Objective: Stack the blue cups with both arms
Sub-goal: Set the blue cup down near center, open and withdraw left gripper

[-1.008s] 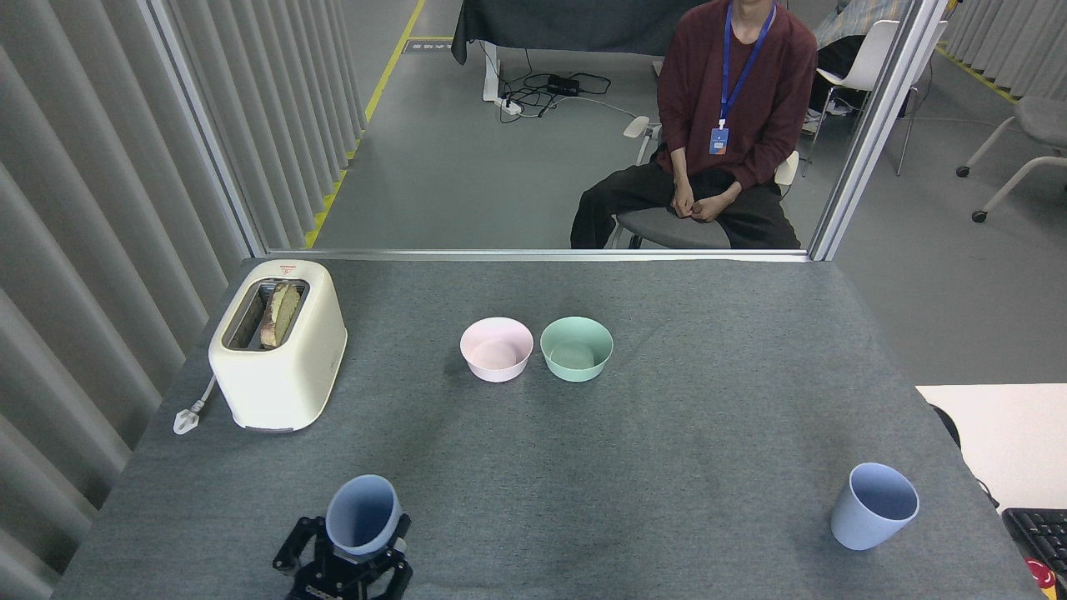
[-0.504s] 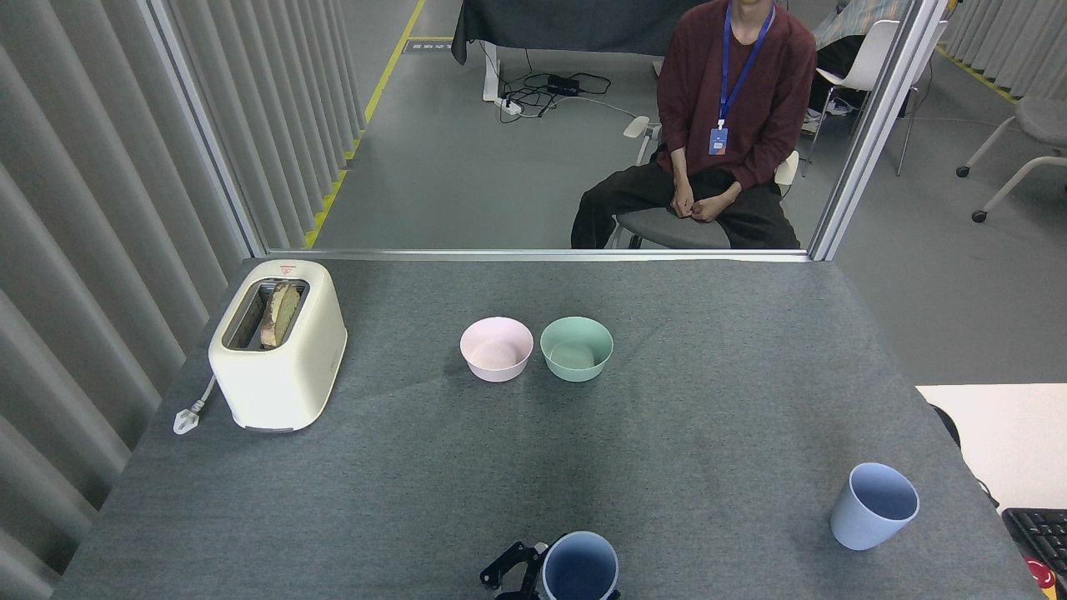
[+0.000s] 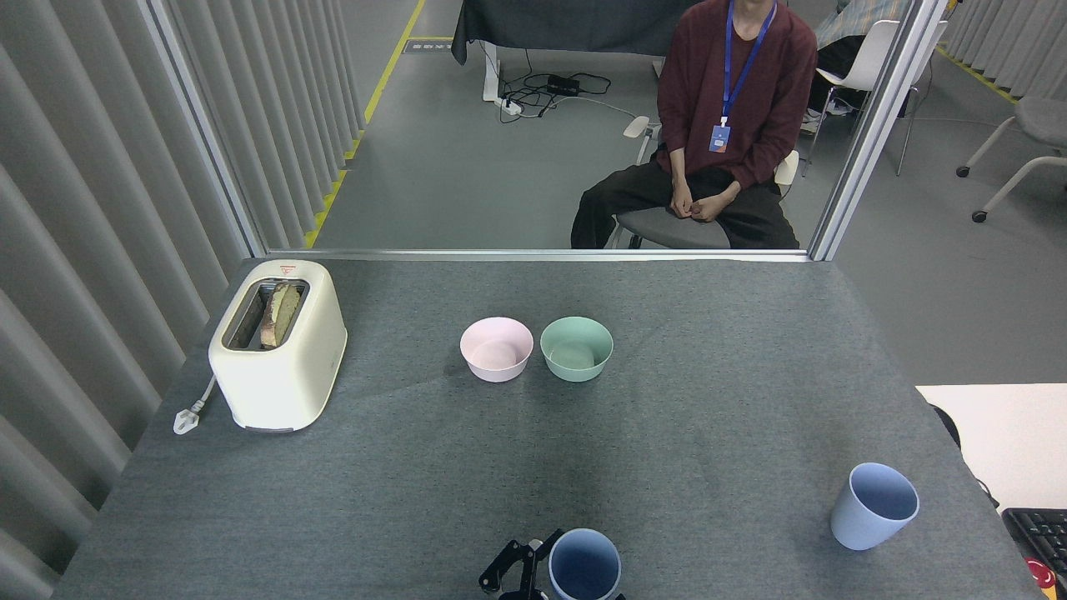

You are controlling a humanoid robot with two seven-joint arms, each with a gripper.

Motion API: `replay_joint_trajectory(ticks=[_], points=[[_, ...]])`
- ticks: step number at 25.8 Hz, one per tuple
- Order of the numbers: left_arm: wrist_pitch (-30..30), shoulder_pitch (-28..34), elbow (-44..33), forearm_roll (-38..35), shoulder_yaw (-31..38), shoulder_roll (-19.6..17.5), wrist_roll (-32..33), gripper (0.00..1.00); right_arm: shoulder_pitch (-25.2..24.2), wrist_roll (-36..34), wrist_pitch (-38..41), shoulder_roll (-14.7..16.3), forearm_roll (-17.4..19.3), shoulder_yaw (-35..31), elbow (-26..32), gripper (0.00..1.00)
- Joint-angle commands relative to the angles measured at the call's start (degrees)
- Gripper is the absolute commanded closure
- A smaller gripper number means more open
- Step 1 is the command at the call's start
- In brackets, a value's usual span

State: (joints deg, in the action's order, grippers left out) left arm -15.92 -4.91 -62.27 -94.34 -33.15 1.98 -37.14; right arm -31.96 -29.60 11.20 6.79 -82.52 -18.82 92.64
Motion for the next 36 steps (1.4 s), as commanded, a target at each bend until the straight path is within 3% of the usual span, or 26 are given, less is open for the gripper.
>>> replay_joint_trajectory(ticks=[1,14,21,24,26,29,36], points=[[0.0,1.4,-1.6,0.1,0.1,-0.6,-0.6,0.0,0.0,-0.1,0.0,0.0,0.0,0.0,0.0,0.0],[0.2,3.9,-1.9,1.2,6.3,-2.9,-2.2,0.0,1.3,-0.1,0.8,0.1,0.0,0.5,0.0,0.0],[1.0,8.6,-2.2,6.1,15.0,-9.7,-4.7,0.0,3.1,0.2,0.0,0.3,-1.6,1.4,-1.1,0.0],[2.0,7.7,1.9,12.1,27.7,-11.3,-4.8,0.0,6.9,0.4,-1.5,-0.2,-4.3,1.3,-3.9,0.0],[1.2,7.1,6.5,15.1,34.6,-11.9,-4.8,0.0,9.2,0.7,-3.6,0.0,-4.1,1.2,-5.7,0.0],[1.2,6.2,7.8,16.7,36.5,-14.3,-4.8,0.0,12.5,1.9,-4.1,0.6,-3.9,0.5,-9.2,0.0],[1.2,7.1,7.2,19.2,36.5,-14.1,-4.9,0.0,22.3,2.0,-4.2,4.3,-3.7,-0.2,-20.6,0.0]])
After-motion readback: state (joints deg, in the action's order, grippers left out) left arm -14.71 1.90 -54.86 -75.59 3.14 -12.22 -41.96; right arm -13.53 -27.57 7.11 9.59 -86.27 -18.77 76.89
